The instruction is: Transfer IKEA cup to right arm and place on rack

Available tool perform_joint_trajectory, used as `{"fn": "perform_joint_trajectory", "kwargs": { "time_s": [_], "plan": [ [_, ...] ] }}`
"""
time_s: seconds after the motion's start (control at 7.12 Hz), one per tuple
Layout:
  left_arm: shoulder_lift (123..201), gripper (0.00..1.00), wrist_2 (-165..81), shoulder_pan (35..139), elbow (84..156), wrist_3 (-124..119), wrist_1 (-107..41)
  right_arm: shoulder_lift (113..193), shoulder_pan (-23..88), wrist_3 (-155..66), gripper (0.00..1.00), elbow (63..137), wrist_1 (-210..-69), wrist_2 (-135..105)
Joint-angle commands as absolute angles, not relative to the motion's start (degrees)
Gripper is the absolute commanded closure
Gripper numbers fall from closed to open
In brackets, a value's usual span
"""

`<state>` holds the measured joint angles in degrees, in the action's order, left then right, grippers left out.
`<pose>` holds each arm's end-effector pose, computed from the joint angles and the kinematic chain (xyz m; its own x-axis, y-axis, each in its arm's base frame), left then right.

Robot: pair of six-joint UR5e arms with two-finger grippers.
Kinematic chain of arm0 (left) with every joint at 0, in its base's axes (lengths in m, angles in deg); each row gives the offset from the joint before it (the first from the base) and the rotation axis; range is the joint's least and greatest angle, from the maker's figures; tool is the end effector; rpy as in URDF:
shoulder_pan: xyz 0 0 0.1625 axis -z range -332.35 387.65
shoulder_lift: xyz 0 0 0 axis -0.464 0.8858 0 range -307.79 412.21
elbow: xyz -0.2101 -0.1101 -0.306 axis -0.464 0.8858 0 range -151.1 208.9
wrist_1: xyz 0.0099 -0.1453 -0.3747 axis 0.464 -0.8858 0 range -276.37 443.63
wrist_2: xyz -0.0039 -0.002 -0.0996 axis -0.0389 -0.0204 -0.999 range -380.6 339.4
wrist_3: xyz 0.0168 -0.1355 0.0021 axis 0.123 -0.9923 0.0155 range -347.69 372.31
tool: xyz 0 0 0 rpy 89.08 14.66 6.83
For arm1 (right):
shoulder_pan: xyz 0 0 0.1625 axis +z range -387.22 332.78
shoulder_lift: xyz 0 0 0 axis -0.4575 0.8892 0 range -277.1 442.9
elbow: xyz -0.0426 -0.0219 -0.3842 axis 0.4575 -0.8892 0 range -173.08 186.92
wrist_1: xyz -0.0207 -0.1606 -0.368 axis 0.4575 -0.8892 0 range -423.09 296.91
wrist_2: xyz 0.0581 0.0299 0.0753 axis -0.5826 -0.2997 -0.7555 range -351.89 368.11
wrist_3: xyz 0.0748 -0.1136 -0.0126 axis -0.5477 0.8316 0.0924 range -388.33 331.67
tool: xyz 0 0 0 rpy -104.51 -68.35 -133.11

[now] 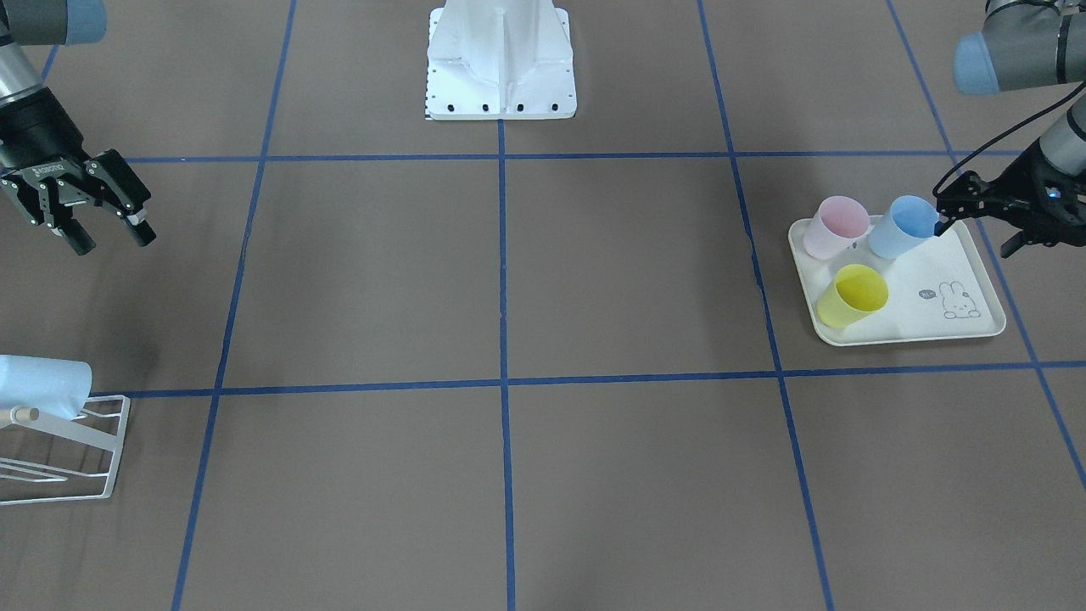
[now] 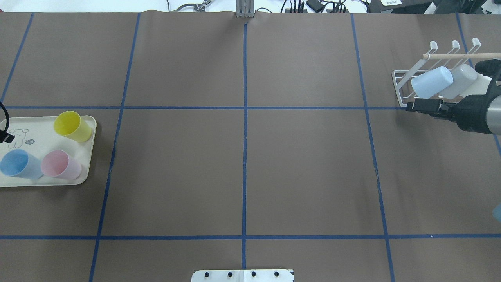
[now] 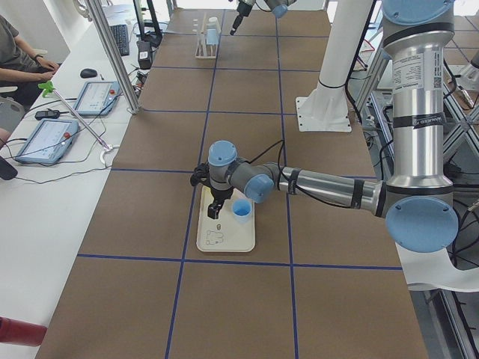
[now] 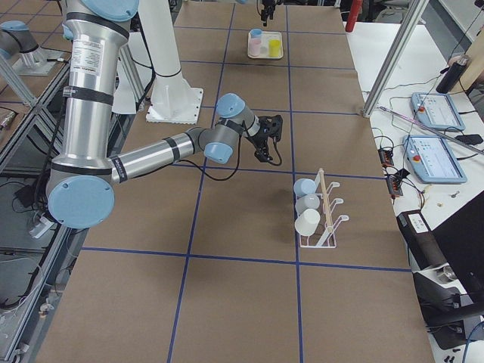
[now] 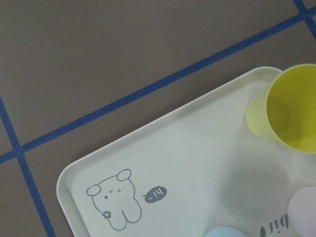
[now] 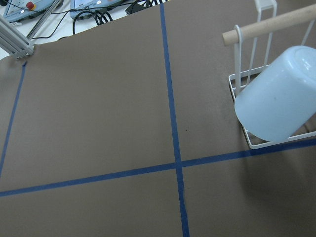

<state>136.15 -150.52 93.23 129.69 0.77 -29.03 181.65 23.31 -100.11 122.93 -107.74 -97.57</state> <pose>0.1542 -0.4503 0.5633 0.6381 0.4123 -0.6502 -0.2444 0.9093 0.3367 -0.2217 -0.4210 0.4046 0.4624 0.0881 0.8823 -0.4697 0.8683 0.1595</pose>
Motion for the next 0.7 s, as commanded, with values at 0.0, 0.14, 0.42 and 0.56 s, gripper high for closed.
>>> {"fn": "perform_joint_trajectory", "kwargs": {
  "time_s": [0.0,0.14,0.42,0.56],
  "plan": [
    [135.54,0.01,-151.82,93.04,127.96,0.88,-29.05,181.60,23.14,-100.14,0.00,123.11,-107.74,-97.54],
    [135.62,0.01,-151.82,92.95,127.69,0.53,-28.87,181.60,23.14,-100.14,0.00,123.20,-107.74,-97.54],
    [135.27,0.01,-151.91,91.64,127.51,0.97,-28.87,181.51,22.88,-101.80,0.00,123.29,-107.74,-97.62],
    [134.66,0.02,-152.43,91.46,127.42,0.71,-28.43,181.42,22.79,-101.99,0.00,123.46,-107.74,-97.54]
  ]
}}
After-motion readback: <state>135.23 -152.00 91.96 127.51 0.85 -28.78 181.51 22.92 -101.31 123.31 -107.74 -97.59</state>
